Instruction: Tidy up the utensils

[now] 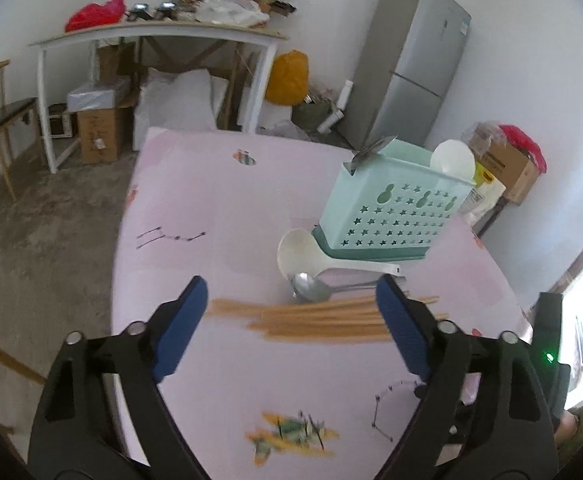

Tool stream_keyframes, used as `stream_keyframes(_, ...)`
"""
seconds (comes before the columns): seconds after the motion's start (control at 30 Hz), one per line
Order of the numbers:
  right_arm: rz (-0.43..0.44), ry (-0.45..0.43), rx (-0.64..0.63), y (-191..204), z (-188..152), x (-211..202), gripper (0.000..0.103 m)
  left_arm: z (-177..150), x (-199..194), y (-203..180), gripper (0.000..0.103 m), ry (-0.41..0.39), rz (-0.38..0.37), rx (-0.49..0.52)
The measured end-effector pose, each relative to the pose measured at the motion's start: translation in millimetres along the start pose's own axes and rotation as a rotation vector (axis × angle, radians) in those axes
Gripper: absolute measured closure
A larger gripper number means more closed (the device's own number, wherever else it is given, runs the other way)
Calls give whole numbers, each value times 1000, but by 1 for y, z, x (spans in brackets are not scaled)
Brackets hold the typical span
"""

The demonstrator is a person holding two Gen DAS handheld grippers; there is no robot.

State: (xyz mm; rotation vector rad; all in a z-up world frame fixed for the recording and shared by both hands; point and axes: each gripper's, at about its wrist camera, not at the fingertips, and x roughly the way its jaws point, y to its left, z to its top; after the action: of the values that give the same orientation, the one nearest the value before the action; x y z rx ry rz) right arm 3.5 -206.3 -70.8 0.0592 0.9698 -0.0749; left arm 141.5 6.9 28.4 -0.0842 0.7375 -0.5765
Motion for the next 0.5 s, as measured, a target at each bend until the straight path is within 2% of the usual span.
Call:
stream_keyframes(0.33,0,14,0,2,3,1,6,34,86,7,60,150,-119,-21)
stream_keyframes(0.43,2,18,-3,2,6,3,6,37,106,9,70,202,-119,-33)
stream_keyframes(0.5,2,17,-4,3,7,3,6,38,115,10,73,220,-118,-32)
